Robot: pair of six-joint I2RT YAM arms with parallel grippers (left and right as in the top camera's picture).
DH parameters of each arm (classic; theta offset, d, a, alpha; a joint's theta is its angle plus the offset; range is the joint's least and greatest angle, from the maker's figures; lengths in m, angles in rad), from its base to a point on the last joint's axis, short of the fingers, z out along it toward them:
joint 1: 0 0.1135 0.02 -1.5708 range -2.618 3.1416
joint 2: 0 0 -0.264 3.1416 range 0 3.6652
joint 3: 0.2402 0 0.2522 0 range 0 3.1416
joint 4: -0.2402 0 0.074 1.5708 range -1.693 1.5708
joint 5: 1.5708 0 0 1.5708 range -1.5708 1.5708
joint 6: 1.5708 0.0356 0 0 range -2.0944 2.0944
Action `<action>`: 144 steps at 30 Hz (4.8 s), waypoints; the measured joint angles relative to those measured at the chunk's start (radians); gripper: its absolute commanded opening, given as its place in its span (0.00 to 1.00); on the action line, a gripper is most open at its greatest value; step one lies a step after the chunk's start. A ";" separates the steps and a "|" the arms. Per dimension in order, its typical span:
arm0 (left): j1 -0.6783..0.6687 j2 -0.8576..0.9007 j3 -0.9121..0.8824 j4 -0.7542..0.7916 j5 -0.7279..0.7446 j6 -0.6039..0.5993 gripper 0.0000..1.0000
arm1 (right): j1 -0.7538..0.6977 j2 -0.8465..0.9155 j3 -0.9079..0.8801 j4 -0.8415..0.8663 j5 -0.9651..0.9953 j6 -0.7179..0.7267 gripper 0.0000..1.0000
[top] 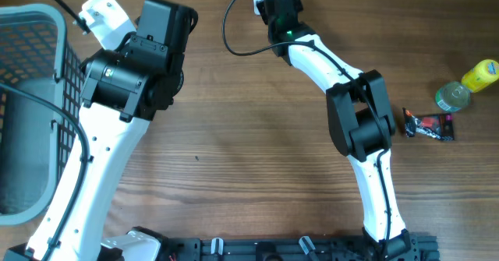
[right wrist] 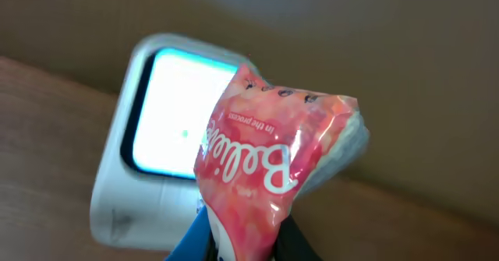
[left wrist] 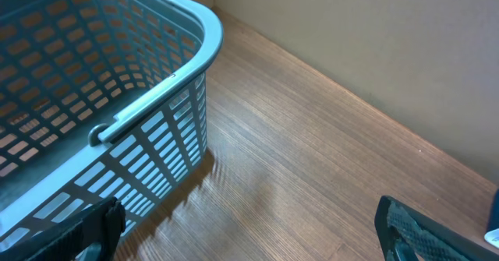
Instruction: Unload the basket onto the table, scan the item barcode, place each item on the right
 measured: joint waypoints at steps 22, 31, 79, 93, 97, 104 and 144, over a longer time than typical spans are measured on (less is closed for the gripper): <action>-0.129 0.000 0.000 0.010 0.130 0.000 1.00 | -0.440 -0.529 -0.117 -1.098 0.039 0.581 0.04; -0.208 0.000 0.000 0.010 0.136 0.000 1.00 | -0.651 -0.523 -0.491 -0.726 -0.090 0.533 0.05; -1.043 -0.470 -0.001 -0.480 -0.426 -0.228 1.00 | -0.499 -2.270 -0.614 -1.172 -0.558 0.255 1.00; -1.043 -0.470 -0.002 -0.480 0.371 -0.232 1.00 | -0.484 -2.272 -0.644 -1.082 -0.535 0.105 1.00; -1.043 -0.470 -0.003 -0.480 0.406 -0.233 1.00 | -0.473 -2.362 -0.844 -0.838 -0.561 0.096 1.00; -1.043 -0.470 -0.005 -0.480 0.419 -0.233 1.00 | -0.472 -2.427 -1.270 -0.223 -0.613 0.099 1.00; -1.044 -0.466 -0.010 -0.426 0.282 -0.239 1.00 | -0.404 -2.427 -1.905 -0.057 -0.496 0.325 1.00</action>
